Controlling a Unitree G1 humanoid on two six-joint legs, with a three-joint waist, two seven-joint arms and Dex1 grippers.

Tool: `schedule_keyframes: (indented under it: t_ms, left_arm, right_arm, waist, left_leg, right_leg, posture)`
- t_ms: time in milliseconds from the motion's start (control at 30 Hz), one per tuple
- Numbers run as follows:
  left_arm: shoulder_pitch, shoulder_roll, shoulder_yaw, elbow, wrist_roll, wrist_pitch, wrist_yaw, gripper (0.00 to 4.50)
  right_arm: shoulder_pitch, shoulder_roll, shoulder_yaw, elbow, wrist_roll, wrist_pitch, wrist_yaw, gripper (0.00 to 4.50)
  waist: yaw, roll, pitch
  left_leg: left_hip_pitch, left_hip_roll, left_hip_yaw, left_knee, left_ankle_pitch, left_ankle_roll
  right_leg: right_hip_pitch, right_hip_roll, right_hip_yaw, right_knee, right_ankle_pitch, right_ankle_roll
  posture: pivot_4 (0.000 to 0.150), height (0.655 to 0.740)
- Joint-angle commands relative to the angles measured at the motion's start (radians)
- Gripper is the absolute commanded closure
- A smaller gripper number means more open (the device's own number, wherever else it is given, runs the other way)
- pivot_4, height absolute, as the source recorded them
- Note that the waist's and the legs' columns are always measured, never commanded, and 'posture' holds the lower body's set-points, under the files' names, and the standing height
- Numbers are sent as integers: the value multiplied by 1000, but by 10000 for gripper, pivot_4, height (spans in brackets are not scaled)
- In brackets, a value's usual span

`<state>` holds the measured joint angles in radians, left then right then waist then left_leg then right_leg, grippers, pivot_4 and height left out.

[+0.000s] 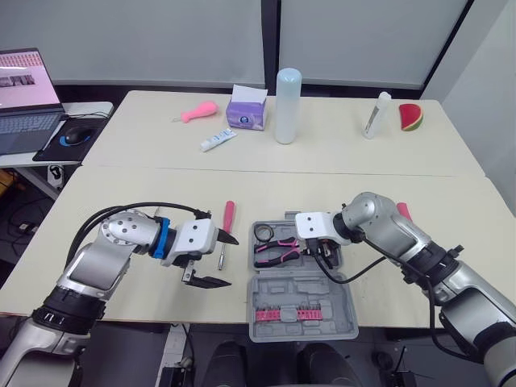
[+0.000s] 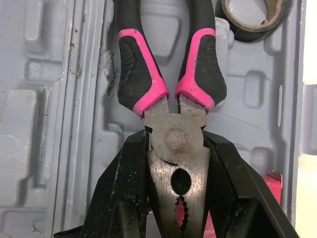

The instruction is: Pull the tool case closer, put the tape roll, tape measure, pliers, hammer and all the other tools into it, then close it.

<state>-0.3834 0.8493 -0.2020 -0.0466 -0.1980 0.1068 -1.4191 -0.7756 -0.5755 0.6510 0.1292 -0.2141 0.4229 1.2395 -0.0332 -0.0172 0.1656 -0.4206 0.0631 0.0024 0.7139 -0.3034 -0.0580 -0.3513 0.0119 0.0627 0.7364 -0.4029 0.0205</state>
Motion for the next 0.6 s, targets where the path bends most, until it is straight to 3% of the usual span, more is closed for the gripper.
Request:
schedule_keyframes:
  t_ms: [33, 267, 467, 600]
  left_arm:
    - [-16, -8, 2, -7, -2, -3, 8, 0]
    - [-22, -19, 6, -12, -11, 24, 26, 0]
    - [-15, -25, 28, -36, -38, 85, 52, 0]
    - [-7, -18, 31, -45, -46, 93, 59, 0]
  right_arm:
    - [-13, -4, -24, -19, -4, 0, 16, 25371]
    - [-25, -37, -83, -98, 35, 32, 53, 9932]
    - [30, -18, -188, -259, 137, 74, 26, 9932]
    - [82, 9, -203, -293, 147, 96, -34, 18447]
  waist:
    - [0, 0, 0]
    - [0, 0, 0]
    - [0, 0, 0]
    - [1, 0, 0]
  left_leg:
    - [0, 0, 0, 0, 0, 0]
    - [0, 0, 0, 0, 0, 0]
    - [0, 1, -1, 0, 0, 0]
    - [0, 0, -1, 0, 0, 0]
  right_leg:
    - [0, 0, 0, 0, 0, 0]
    - [0, 0, 0, 0, 0, 0]
    - [0, 0, 0, 0, 0, 0]
    - [1, 0, 0, 0, 0, 0]
  posture:
    - [1500, 7002]
    - [1500, 7002]
    - [1500, 7002]
    - [1500, 7002]
